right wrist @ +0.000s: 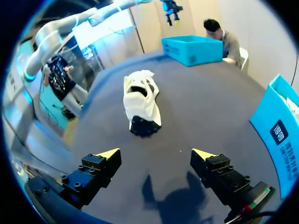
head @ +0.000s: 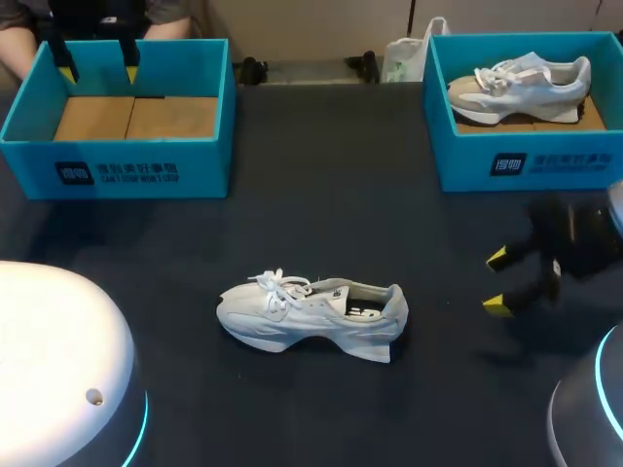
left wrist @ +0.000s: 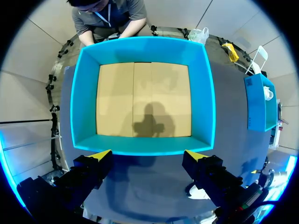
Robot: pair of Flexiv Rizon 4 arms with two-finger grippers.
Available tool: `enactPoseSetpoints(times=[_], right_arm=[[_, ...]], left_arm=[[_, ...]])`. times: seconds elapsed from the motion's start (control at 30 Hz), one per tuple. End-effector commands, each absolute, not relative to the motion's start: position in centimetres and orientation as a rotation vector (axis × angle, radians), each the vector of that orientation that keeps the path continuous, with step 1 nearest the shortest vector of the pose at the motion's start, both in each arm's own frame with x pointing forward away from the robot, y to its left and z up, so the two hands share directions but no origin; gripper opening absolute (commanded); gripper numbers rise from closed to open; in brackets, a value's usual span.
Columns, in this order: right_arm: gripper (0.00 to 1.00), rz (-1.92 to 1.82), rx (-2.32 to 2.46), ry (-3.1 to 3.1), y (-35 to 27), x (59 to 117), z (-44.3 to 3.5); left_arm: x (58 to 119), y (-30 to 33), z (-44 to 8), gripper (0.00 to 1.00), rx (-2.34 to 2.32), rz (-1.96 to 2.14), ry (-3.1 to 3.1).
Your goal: Take the shoe out of the shoebox, open the shoe tongue, remove and reinsert the insole, then place the shoe into the shoebox
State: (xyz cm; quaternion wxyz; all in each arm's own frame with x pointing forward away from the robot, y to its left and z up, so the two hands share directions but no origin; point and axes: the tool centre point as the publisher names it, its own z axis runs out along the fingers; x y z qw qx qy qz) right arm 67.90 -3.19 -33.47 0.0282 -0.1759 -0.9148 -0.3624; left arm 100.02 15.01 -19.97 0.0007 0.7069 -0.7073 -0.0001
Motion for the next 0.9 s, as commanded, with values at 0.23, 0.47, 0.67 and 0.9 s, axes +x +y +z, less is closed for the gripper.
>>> enactPoseSetpoints(times=[0.23, 0.47, 0.67, 0.9], right_arm=[[1.00, -1.329, -0.528, -2.795, -3.2, 67.3, -34.4], [1.00, -1.357, -0.436, -2.803, -3.9, 67.7, -35.7], [1.00, -1.558, -0.331, -2.711, -5.0, 67.9, -38.4], [1.00, -1.619, -0.291, -2.683, -4.8, 67.7, -39.4]], left_arm=[[100.0, 15.0, -20.0, 1.00, 2.220, -0.001, -2.221], [100.0, 15.0, -20.0, 1.00, 2.220, -0.001, -2.221], [100.0, 15.0, -20.0, 1.00, 2.220, -0.001, -2.221], [100.0, 15.0, -20.0, 1.00, 2.220, -0.001, -2.221]])
